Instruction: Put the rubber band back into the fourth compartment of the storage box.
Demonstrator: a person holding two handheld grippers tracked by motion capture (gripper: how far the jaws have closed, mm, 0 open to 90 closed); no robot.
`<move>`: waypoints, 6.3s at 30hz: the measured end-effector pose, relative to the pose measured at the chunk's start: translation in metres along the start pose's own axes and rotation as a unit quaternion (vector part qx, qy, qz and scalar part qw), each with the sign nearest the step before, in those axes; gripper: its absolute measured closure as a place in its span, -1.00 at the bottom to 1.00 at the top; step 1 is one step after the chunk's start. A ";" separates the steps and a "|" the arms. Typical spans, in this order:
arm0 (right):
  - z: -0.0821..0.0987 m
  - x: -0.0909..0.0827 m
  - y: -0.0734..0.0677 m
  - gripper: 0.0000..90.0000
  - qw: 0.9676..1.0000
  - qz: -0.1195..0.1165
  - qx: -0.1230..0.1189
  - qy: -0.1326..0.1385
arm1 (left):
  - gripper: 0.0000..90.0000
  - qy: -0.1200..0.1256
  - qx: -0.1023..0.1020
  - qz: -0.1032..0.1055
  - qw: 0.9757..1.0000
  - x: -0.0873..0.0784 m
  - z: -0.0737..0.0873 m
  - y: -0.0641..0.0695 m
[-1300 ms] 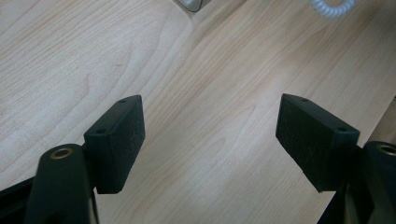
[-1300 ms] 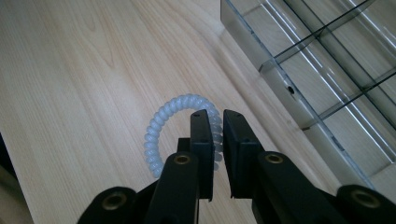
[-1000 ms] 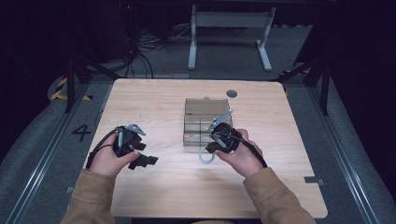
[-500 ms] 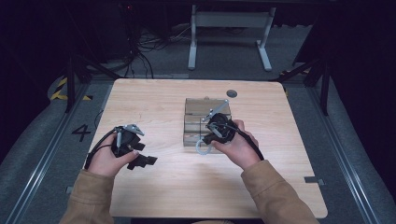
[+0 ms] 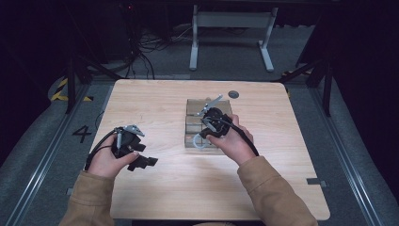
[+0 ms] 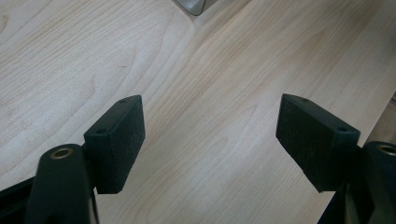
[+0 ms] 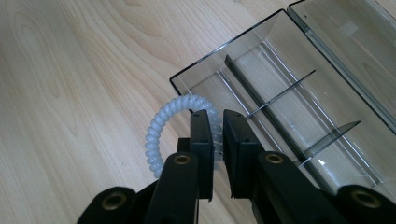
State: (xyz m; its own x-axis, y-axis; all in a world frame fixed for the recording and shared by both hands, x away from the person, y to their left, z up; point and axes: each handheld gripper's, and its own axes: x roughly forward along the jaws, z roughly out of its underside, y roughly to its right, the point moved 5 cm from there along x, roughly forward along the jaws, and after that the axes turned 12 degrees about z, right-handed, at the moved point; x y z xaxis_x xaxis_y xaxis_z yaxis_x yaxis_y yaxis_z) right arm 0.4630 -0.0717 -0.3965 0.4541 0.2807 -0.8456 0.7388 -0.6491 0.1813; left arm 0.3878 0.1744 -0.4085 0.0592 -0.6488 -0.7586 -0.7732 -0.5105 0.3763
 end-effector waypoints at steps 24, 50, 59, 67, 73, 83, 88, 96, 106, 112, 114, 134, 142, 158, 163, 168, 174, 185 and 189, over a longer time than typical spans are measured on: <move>-0.016 0.024 0.019 0.85 0.999 0.003 0.038 0.009 | -0.45 0.003 -0.013 -0.008 1.000 -0.007 0.014 0.001; -0.015 0.056 0.015 0.85 0.999 0.023 0.046 -0.005 | -0.45 -0.003 -0.004 -0.003 1.000 -0.003 0.010 0.001; -0.012 0.062 0.013 0.85 0.998 0.026 0.049 -0.006 | -0.45 -0.003 -0.004 -0.004 1.000 -0.002 0.010 0.001; -0.008 0.068 0.011 0.85 0.998 0.020 0.050 -0.012 | -0.45 -0.004 -0.002 -0.004 1.000 -0.002 0.010 0.001; -0.006 0.072 0.009 0.85 0.998 0.018 0.053 -0.013 | -0.45 -0.006 -0.002 -0.003 1.000 -0.002 0.010 0.001; -0.006 0.074 0.009 0.73 0.998 0.016 0.055 -0.011 | -0.45 -0.006 -0.003 -0.003 1.000 -0.002 0.010 0.001; -0.006 0.072 0.010 0.68 0.998 0.014 0.055 -0.006 | -0.45 -0.006 -0.001 -0.004 1.000 -0.002 0.010 0.001; -0.007 0.067 0.008 0.66 0.999 0.011 0.050 -0.001 | -0.45 -0.005 -0.001 -0.003 1.000 -0.002 0.009 0.001; -0.006 0.038 0.010 0.65 0.998 0.011 0.051 0.021 | -0.45 -0.002 0.003 -0.001 1.000 -0.003 0.005 0.000; 0.000 0.021 0.013 0.63 0.998 0.009 0.054 0.035 | -0.45 0.001 0.003 0.000 1.000 -0.005 0.004 -0.002; 0.003 0.016 0.015 0.62 0.998 0.013 0.052 0.038 | -0.45 0.004 0.002 -0.002 1.000 -0.006 0.003 -0.002; 0.046 -0.030 0.038 0.59 0.995 0.034 0.071 0.056 | -0.45 0.003 0.000 0.000 1.000 -0.005 0.001 -0.005; 0.069 -0.047 0.055 0.53 0.992 0.051 0.093 0.063 | -0.45 0.006 -0.003 -0.001 1.000 -0.005 0.001 -0.005; 0.109 -0.060 0.080 0.46 0.987 0.072 0.130 0.056 | -0.45 0.004 -0.004 0.002 1.000 -0.005 0.001 -0.008; 0.119 -0.063 0.083 0.37 0.986 0.064 0.141 0.055 | -0.45 0.004 -0.005 0.001 1.000 -0.004 0.001 -0.007; 0.135 -0.059 0.083 0.30 0.985 0.069 0.148 0.049 | -0.45 0.003 -0.004 0.001 1.000 -0.004 0.001 -0.008; 0.152 -0.055 0.081 0.20 0.982 0.080 0.164 0.049 | -0.45 0.000 -0.006 0.000 1.000 -0.003 0.001 -0.008; 0.173 -0.046 0.078 0.18 0.980 0.083 0.179 0.036 | -0.45 -0.001 -0.004 0.000 1.000 -0.003 0.001 -0.008; 0.182 -0.040 0.077 0.17 0.980 0.089 0.175 0.025 | -0.45 -0.001 -0.007 0.000 1.000 -0.002 0.002 -0.008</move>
State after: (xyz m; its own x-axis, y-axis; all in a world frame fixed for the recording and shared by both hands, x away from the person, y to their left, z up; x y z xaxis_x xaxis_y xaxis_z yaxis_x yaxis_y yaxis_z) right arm 0.4105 -0.2618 -0.4401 0.5908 0.1698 -0.7888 0.4331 -0.8915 0.1325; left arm 0.3928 0.1811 -0.4108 0.0582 -0.6470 -0.7602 -0.7643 -0.5188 0.3831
